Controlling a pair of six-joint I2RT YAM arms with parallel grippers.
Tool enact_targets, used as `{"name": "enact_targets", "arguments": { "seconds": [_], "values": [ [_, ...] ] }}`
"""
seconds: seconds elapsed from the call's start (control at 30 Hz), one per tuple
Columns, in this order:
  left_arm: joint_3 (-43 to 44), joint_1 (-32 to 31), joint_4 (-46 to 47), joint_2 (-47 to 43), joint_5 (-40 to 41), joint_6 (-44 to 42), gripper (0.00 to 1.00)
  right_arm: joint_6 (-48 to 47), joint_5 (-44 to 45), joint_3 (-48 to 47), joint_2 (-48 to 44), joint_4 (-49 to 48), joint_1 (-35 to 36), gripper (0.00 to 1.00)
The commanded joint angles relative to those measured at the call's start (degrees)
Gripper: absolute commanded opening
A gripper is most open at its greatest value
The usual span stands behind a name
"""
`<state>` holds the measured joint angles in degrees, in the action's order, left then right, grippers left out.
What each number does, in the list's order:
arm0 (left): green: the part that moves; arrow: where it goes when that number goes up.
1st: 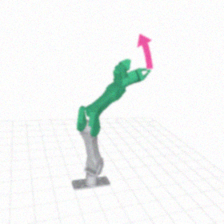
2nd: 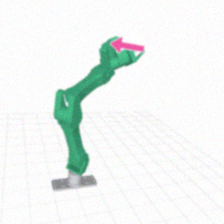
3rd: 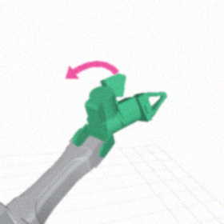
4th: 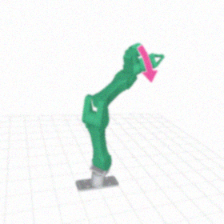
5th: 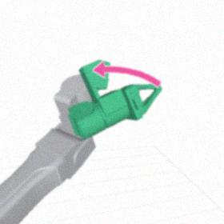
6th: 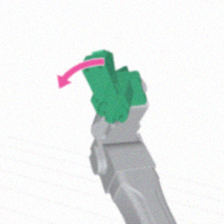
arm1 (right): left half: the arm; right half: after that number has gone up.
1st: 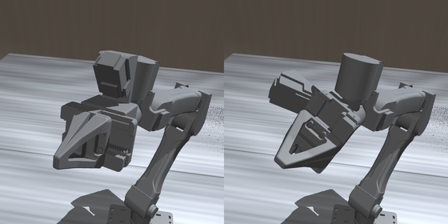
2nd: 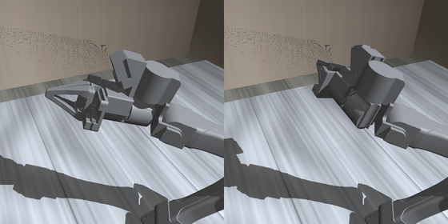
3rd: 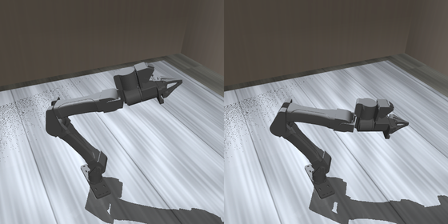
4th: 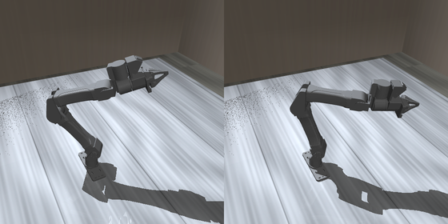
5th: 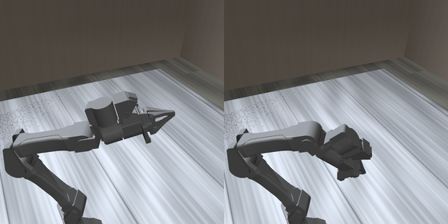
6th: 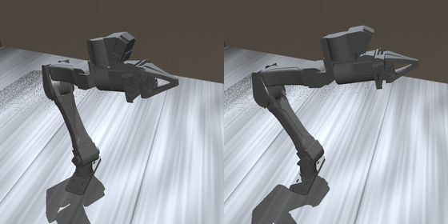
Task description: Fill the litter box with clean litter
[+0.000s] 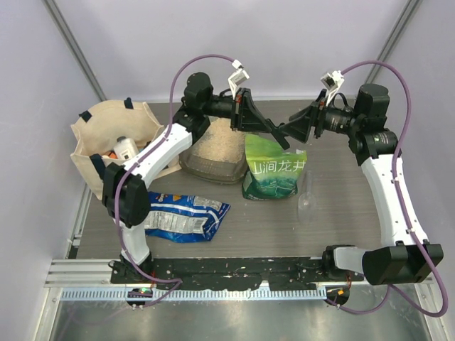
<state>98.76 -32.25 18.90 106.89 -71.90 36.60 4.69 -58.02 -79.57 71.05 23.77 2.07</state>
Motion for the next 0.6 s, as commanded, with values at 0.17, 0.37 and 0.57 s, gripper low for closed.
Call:
{"name": "enact_targets", "arguments": {
  "seconds": [0.17, 0.37, 0.57],
  "values": [
    [0.6, -0.2, 6.5, 0.3, -1.8, 5.4, 0.00, 3.0, -3.4, 0.2, 0.4, -5.1, 1.4, 0.69],
    [0.6, -0.1, 7.3, 0.8, -1.2, 7.0, 0.00, 2.8, -4.5, 0.5, 0.1, -4.2, 1.4, 0.62],
    [0.9, 0.0, 8.4, 1.4, -0.2, 8.7, 0.00, 3.6, -4.2, 1.1, -0.6, -5.0, 1.4, 0.56]
  ]
}}
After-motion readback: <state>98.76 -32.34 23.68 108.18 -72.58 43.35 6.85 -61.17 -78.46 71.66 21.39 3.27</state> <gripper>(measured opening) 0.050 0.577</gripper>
